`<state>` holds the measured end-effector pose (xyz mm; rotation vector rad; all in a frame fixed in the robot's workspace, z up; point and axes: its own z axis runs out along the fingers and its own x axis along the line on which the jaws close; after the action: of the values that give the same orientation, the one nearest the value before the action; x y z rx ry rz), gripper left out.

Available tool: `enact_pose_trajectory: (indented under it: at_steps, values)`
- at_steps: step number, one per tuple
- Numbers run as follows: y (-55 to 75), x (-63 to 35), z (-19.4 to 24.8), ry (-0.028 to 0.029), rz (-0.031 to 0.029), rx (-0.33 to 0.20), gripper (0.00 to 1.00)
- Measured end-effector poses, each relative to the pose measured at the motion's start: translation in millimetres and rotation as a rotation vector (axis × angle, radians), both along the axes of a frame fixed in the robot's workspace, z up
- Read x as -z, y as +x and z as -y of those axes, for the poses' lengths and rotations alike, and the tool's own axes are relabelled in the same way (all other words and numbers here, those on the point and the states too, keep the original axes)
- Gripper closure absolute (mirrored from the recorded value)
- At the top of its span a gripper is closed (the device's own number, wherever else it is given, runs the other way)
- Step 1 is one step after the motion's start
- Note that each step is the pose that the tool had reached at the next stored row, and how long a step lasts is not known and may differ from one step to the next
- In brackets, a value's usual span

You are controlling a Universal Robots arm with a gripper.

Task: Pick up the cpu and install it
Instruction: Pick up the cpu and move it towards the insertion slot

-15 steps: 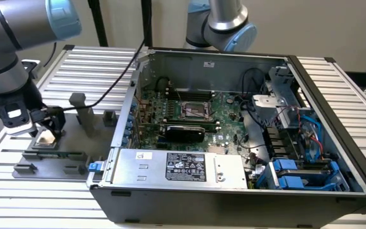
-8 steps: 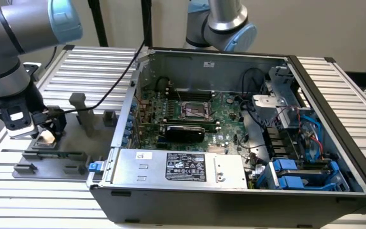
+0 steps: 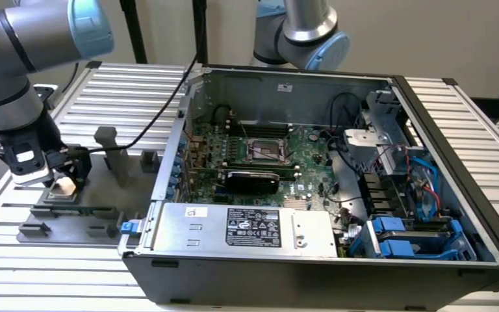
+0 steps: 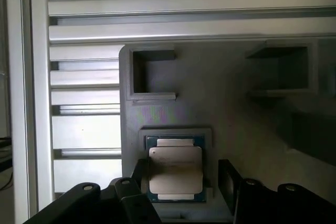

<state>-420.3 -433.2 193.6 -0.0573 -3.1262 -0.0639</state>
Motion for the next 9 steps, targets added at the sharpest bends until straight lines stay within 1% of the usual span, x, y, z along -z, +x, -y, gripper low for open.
enact_pose_trajectory:
  at_steps: [5,9]
  values:
    - [-1.2,0.7,-0.2,-0.0088,0.0000,-0.001,0.35]
    - [-3.2,1.3,-0.4,-0.0127,-0.0001,-0.002,0.35]
